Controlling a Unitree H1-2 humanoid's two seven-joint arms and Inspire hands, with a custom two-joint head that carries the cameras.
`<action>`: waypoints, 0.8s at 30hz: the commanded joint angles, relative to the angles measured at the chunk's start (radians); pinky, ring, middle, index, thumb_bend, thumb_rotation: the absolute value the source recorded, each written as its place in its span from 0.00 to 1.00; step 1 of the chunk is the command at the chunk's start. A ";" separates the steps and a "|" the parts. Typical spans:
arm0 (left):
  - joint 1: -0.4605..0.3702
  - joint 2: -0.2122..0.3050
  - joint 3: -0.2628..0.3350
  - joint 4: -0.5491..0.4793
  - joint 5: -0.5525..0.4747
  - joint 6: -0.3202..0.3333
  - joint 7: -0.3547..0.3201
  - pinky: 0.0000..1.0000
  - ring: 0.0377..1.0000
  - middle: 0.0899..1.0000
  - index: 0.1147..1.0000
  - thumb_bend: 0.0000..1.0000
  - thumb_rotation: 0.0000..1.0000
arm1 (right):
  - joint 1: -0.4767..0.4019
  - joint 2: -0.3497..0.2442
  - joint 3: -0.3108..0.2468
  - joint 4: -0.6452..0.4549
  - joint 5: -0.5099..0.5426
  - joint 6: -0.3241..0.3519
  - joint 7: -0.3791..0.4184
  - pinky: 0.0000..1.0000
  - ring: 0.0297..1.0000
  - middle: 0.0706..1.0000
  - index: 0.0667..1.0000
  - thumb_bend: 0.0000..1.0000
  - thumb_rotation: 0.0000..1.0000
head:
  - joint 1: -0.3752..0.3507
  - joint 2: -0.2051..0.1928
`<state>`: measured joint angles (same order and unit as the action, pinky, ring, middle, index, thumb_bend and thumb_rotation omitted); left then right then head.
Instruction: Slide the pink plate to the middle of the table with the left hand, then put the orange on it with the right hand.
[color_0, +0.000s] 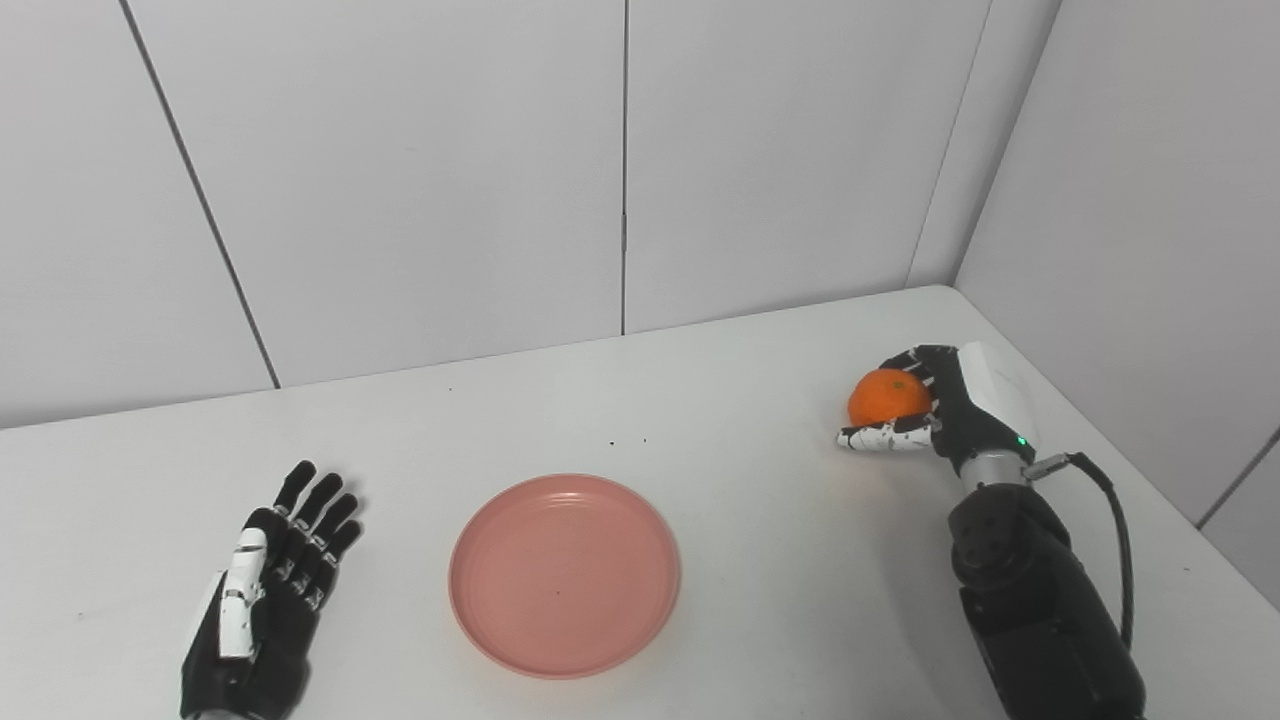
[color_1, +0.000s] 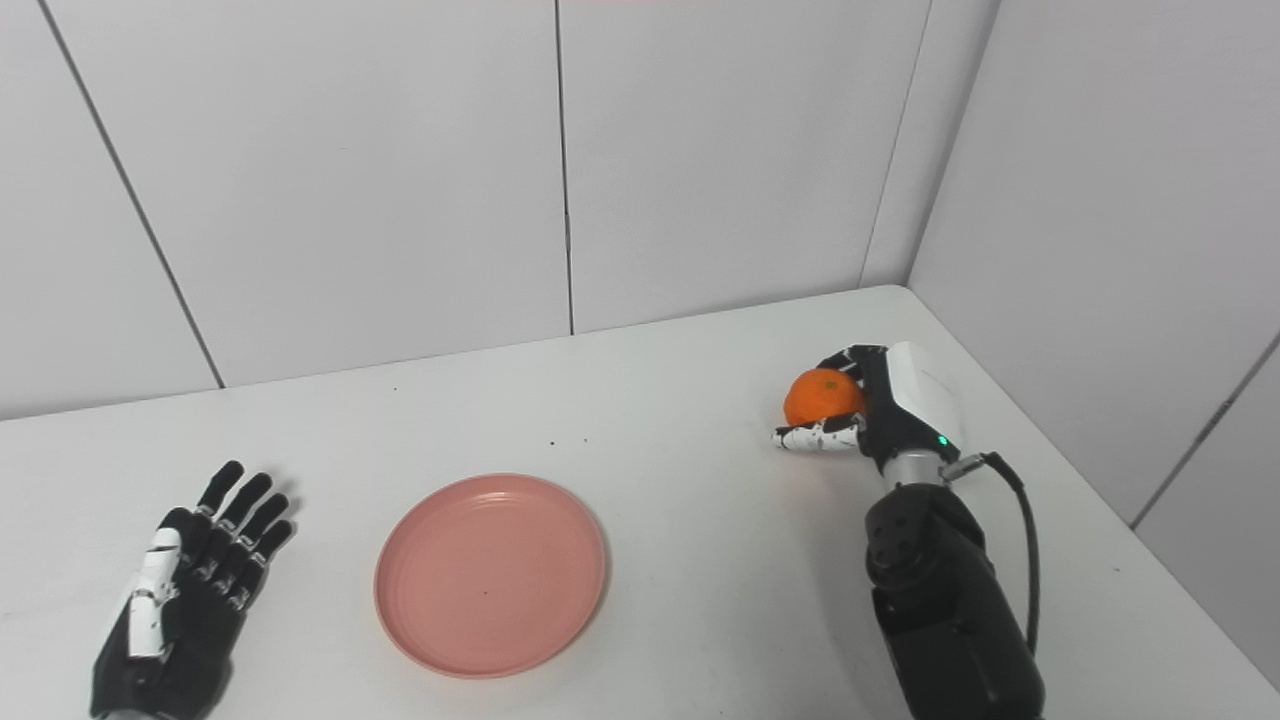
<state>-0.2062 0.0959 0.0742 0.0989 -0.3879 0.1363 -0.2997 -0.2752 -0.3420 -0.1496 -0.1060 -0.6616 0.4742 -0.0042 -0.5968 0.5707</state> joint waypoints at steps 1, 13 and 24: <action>0.009 -0.005 -0.001 0.001 -0.001 0.004 0.003 0.96 0.93 0.94 0.92 0.32 1.00 | -0.029 -0.027 0.006 -0.065 -0.011 -0.008 -0.009 0.41 0.45 0.49 0.45 0.52 0.14 | 0.005 0.001; 0.020 -0.028 -0.013 -0.006 0.024 -0.027 0.022 0.95 0.92 0.93 0.91 0.31 1.00 | -0.080 0.036 0.063 -0.229 -0.066 -0.005 0.078 0.40 0.44 0.47 0.45 0.52 0.14 | 0.063 0.007; 0.039 -0.057 -0.026 -0.042 0.047 -0.025 0.058 0.93 0.91 0.91 0.89 0.33 1.00 | -0.131 0.147 0.219 -0.275 -0.067 -0.021 0.127 0.39 0.43 0.47 0.45 0.52 0.14 | 0.134 0.015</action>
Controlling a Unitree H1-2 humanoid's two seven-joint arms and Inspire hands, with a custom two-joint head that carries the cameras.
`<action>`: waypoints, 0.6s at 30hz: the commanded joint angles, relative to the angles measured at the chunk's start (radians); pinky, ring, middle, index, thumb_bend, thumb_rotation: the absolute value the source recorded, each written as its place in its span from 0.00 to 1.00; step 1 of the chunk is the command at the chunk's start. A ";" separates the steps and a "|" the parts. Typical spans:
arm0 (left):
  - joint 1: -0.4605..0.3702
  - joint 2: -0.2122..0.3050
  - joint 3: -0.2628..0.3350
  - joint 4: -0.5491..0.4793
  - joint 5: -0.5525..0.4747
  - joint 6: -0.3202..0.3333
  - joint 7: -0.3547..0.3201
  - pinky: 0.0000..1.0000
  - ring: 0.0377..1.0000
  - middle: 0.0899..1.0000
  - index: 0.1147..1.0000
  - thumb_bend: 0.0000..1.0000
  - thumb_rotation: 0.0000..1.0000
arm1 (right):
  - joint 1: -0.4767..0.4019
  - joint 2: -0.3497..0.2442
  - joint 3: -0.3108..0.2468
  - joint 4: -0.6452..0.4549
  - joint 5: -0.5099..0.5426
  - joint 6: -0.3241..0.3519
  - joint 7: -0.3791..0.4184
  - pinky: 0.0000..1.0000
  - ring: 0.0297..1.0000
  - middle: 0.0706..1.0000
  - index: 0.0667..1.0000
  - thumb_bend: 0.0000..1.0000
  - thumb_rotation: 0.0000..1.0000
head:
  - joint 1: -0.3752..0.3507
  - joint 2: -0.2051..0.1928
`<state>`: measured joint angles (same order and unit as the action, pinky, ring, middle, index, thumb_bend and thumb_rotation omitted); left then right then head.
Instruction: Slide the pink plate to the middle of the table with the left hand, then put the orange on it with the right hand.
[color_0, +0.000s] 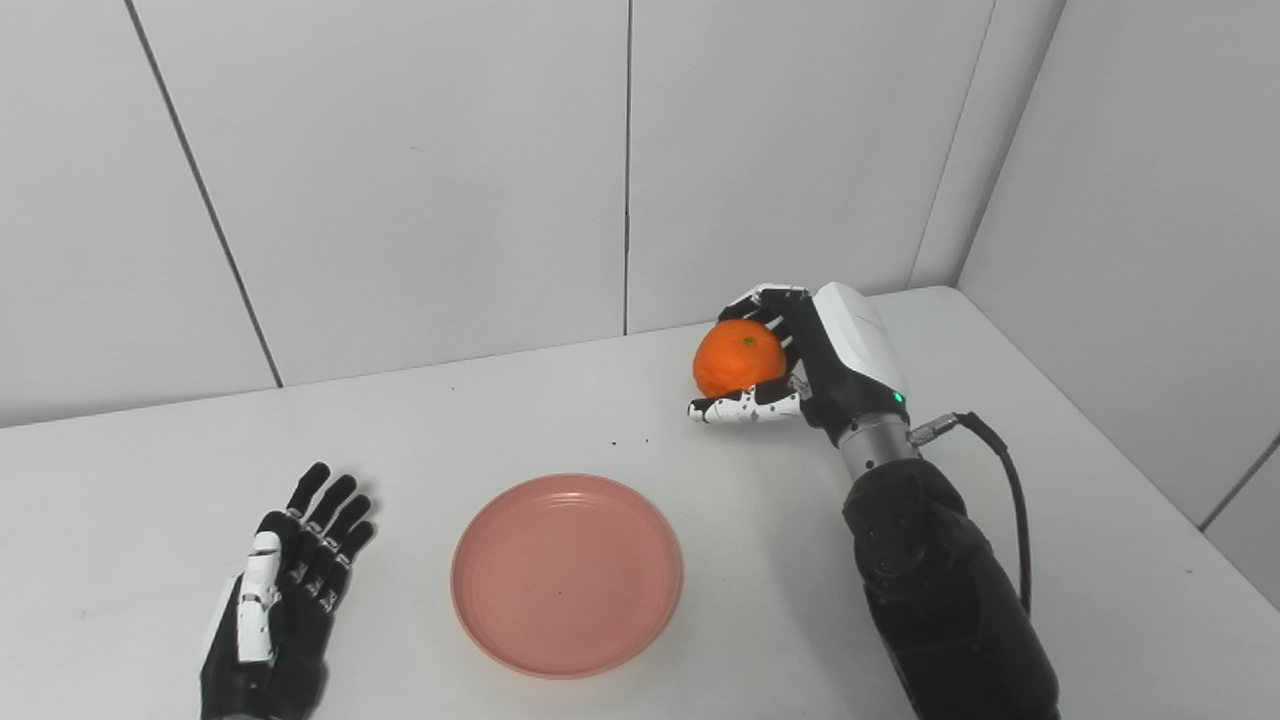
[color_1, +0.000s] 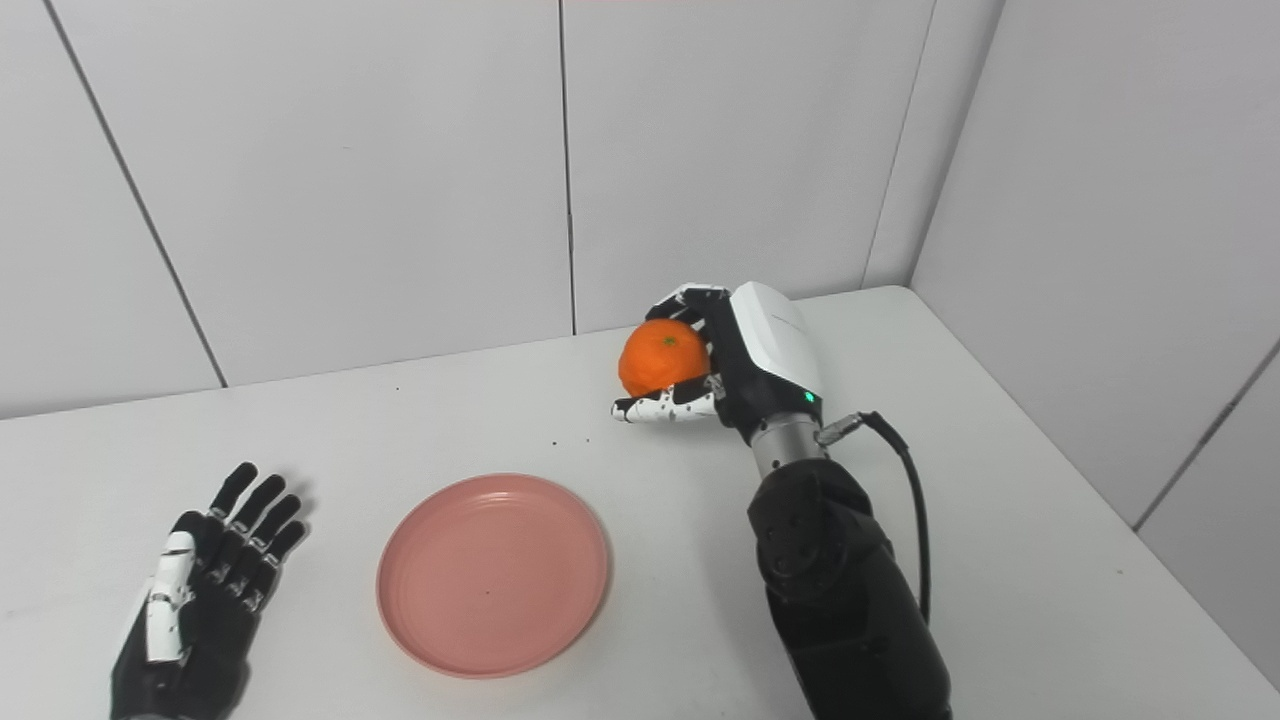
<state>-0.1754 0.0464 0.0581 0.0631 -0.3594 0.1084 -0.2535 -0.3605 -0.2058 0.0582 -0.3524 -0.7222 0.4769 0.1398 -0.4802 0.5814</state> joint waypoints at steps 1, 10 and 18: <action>0.009 -0.009 -0.012 -0.006 0.023 -0.002 0.014 0.93 0.91 0.91 0.89 0.34 1.00 | -0.048 0.020 0.023 -0.024 -0.002 -0.029 -0.019 0.40 0.43 0.47 0.45 0.52 0.14 | 0.018 0.005; 0.025 -0.039 -0.027 -0.048 0.070 0.006 0.058 0.91 0.89 0.90 0.87 0.36 1.00 | -0.058 0.066 0.100 0.004 0.021 -0.081 -0.029 0.38 0.44 0.48 0.45 0.52 0.14 | 0.118 0.024; 0.044 -0.070 -0.058 -0.076 0.129 -0.012 0.096 0.91 0.90 0.90 0.88 0.38 1.00 | -0.050 0.100 0.174 0.016 0.020 -0.107 -0.021 0.39 0.44 0.48 0.45 0.52 0.13 | 0.223 0.047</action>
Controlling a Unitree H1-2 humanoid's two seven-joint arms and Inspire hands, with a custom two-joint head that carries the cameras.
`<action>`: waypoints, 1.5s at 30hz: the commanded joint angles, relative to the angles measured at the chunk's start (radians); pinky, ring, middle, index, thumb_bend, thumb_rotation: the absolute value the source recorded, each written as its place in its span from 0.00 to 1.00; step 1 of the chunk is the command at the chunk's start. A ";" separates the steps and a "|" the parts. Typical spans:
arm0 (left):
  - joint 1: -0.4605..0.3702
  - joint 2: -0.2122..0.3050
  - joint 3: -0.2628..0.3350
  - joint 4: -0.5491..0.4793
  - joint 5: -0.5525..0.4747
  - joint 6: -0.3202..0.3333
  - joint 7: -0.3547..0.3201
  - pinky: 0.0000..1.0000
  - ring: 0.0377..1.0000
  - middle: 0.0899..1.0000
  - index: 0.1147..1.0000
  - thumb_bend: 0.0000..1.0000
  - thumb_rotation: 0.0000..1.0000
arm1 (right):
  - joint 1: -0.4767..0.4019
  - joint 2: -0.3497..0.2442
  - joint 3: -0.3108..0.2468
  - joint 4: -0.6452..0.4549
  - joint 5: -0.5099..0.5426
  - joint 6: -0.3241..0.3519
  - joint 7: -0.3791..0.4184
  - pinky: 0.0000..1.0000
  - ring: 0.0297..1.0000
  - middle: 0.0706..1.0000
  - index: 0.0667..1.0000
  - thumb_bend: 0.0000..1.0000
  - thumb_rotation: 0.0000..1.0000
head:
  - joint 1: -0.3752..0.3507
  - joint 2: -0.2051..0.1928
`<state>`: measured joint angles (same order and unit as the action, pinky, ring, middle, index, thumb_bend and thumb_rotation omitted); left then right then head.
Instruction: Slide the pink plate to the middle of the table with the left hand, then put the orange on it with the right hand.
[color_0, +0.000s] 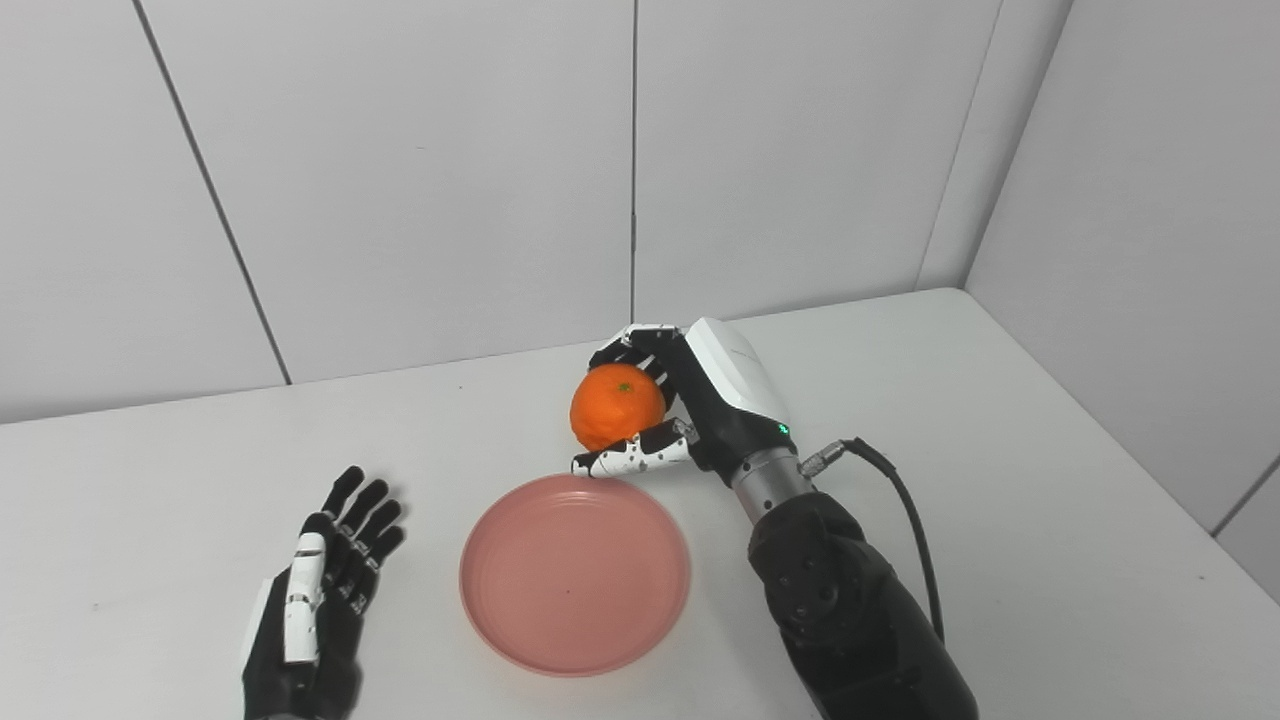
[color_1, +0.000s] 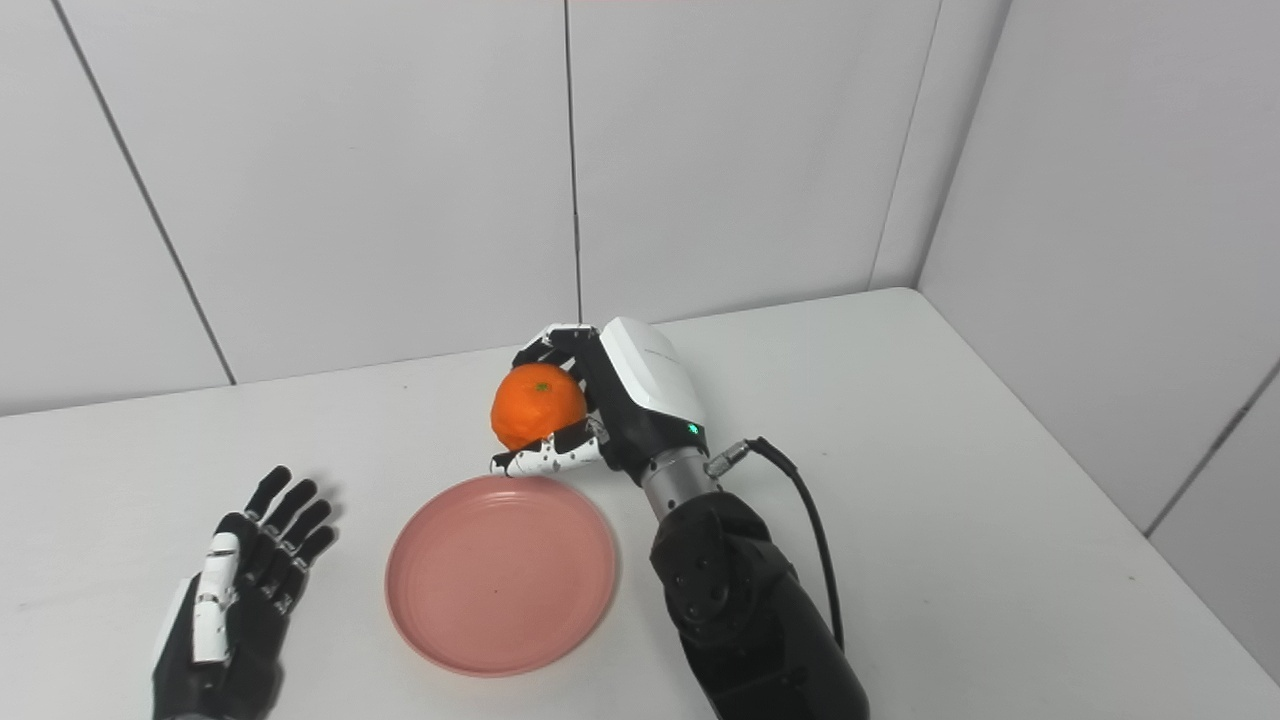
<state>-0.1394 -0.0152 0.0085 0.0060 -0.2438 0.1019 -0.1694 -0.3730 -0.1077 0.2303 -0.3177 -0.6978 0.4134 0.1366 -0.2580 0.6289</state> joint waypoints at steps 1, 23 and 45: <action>0.009 -0.011 -0.010 -0.021 0.017 -0.007 0.014 0.91 0.90 0.90 0.88 0.39 1.00 | -0.035 0.006 0.008 -0.019 -0.006 -0.040 -0.013 0.39 0.44 0.48 0.45 0.52 0.14 | 0.017 0.003; 0.010 -0.052 -0.043 -0.051 0.086 0.000 0.085 0.88 0.89 0.90 0.88 0.38 1.00 | 0.074 0.014 0.103 0.122 0.030 -0.111 -0.025 0.35 0.41 0.47 0.45 0.52 0.14 | 0.173 0.043; 0.013 -0.073 -0.058 -0.061 0.097 0.001 0.099 0.88 0.90 0.90 0.88 0.40 1.00 | 0.100 0.002 0.185 0.165 -0.019 -0.126 -0.015 0.39 0.48 0.54 0.45 0.52 0.14 | 0.214 0.047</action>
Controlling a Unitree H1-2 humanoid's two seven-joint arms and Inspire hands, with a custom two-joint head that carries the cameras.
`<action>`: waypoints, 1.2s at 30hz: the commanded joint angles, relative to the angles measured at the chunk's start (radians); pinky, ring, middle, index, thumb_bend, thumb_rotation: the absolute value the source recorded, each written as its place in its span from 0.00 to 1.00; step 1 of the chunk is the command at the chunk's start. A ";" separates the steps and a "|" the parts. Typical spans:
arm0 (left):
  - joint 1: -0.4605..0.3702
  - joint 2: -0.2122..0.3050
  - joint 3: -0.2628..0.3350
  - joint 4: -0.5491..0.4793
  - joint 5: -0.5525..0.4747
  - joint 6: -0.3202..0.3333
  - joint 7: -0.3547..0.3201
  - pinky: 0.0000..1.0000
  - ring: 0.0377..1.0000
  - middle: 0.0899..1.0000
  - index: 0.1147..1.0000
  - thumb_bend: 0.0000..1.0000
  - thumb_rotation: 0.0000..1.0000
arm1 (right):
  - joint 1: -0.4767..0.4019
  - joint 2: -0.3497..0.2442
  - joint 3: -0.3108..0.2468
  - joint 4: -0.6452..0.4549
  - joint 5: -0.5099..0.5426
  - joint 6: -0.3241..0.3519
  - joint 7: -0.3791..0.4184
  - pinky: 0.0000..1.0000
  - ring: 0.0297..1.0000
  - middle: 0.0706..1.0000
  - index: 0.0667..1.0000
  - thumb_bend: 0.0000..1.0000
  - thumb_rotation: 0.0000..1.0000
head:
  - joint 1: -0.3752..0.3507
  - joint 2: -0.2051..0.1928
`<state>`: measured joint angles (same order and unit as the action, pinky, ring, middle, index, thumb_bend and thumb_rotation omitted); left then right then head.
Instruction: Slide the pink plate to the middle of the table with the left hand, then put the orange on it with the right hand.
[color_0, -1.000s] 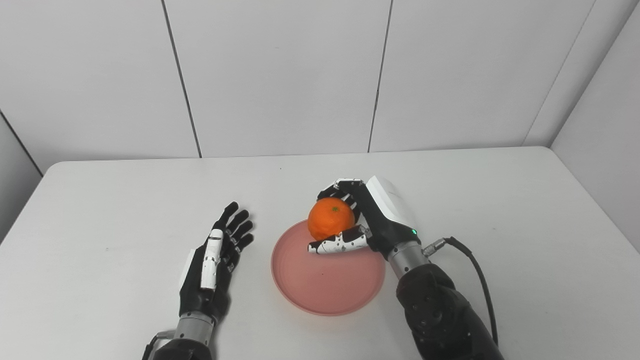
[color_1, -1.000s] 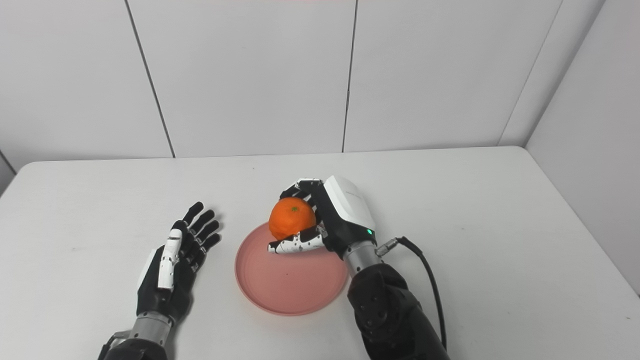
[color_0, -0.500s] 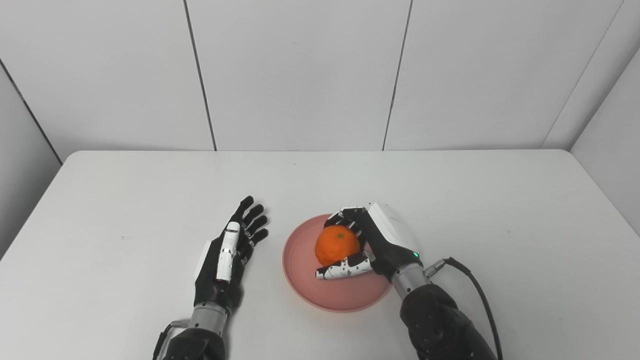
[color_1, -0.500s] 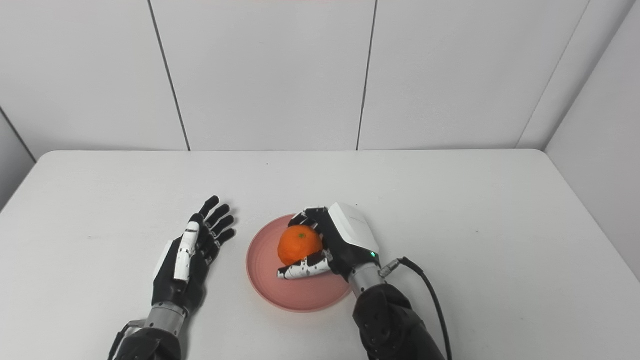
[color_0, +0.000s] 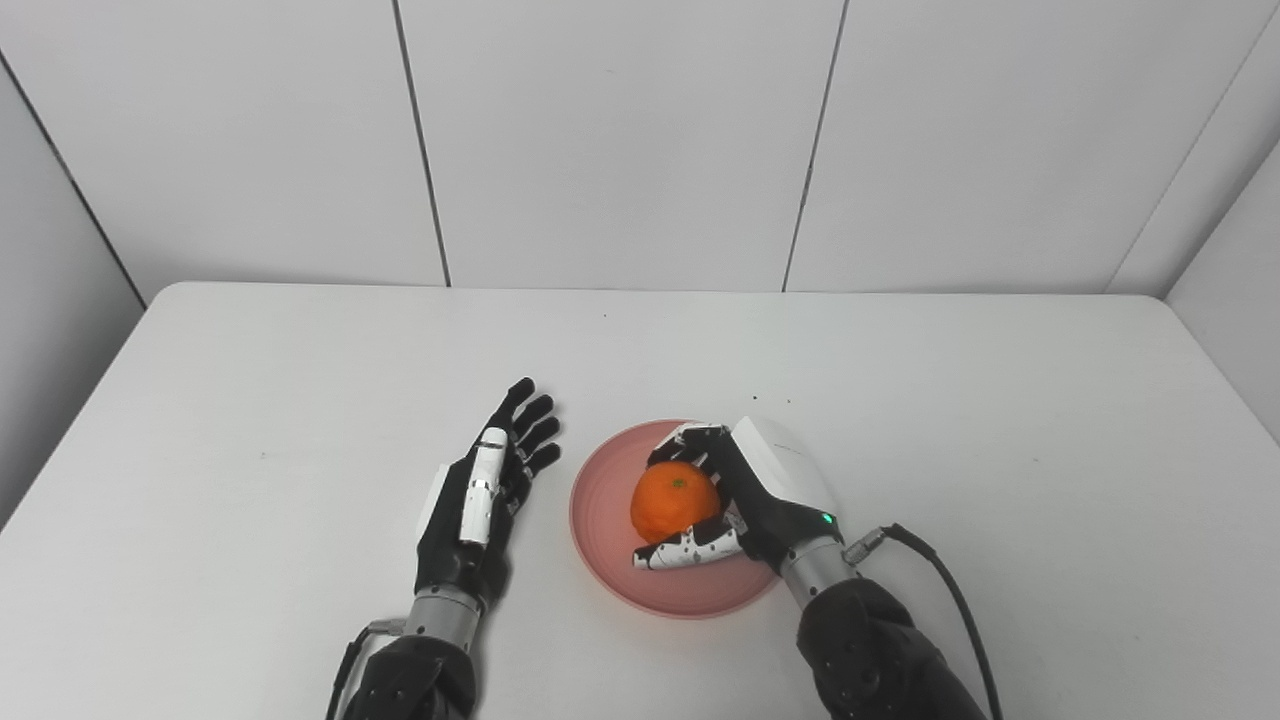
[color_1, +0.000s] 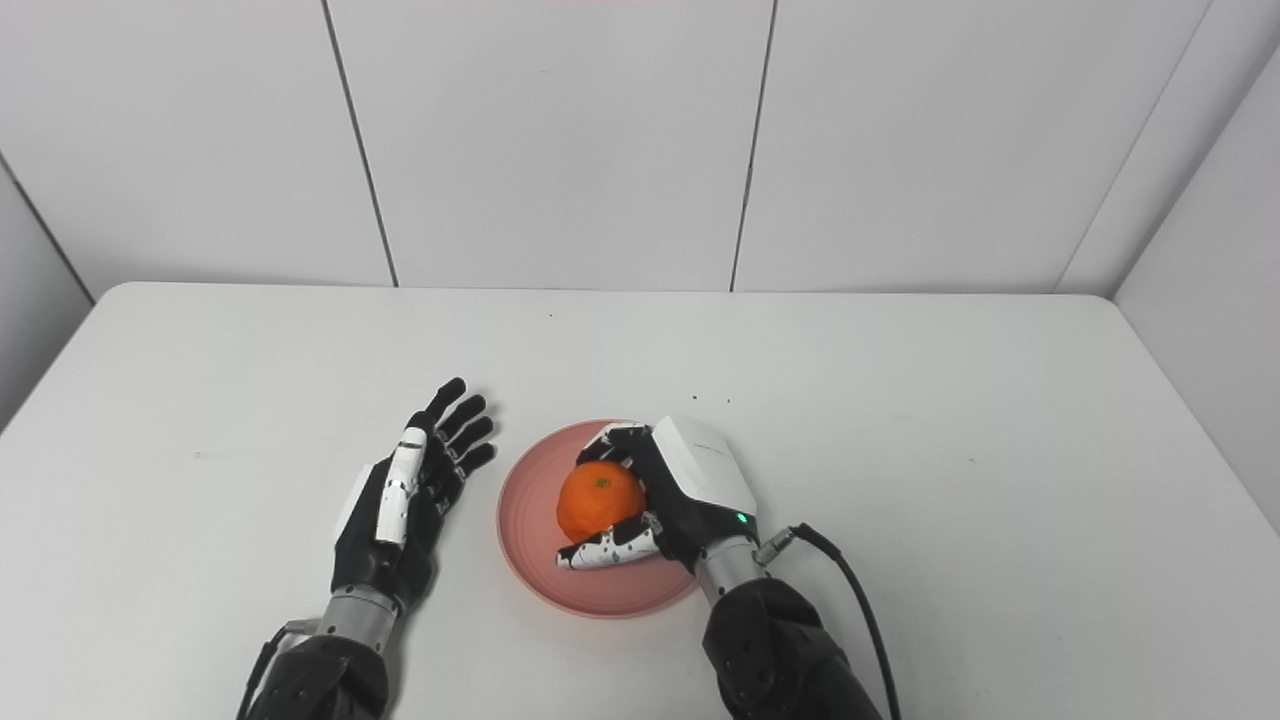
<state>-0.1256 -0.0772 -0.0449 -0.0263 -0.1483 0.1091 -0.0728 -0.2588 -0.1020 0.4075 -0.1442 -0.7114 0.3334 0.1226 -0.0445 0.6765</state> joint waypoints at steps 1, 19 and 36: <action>0.001 -0.011 -0.004 -0.030 0.001 -0.006 0.002 0.88 0.90 0.90 0.88 0.40 1.00 | -0.014 -0.006 0.011 -0.007 -0.008 -0.048 0.000 0.39 0.48 0.54 0.45 0.52 0.14 | 0.000 -0.001; 0.007 -0.010 0.002 -0.040 -0.007 -0.002 0.000 0.89 0.90 0.90 0.89 0.40 1.00 | -0.009 -0.028 0.029 -0.042 -0.015 -0.037 0.028 0.72 0.81 0.86 0.85 1.00 0.24 | -0.004 -0.001; 0.009 -0.002 0.011 -0.043 -0.012 0.005 -0.006 0.89 0.90 0.90 0.89 0.39 1.00 | 0.053 -0.029 -0.081 -0.150 0.095 -0.173 -0.061 0.83 0.91 0.95 0.94 1.00 0.42 | -0.017 -0.008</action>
<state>-0.1096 -0.0774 -0.0335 -0.0454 -0.1497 0.1117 -0.0732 -0.1842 -0.1370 0.3506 -0.2397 -0.6366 0.2356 0.1064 -0.0613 0.6688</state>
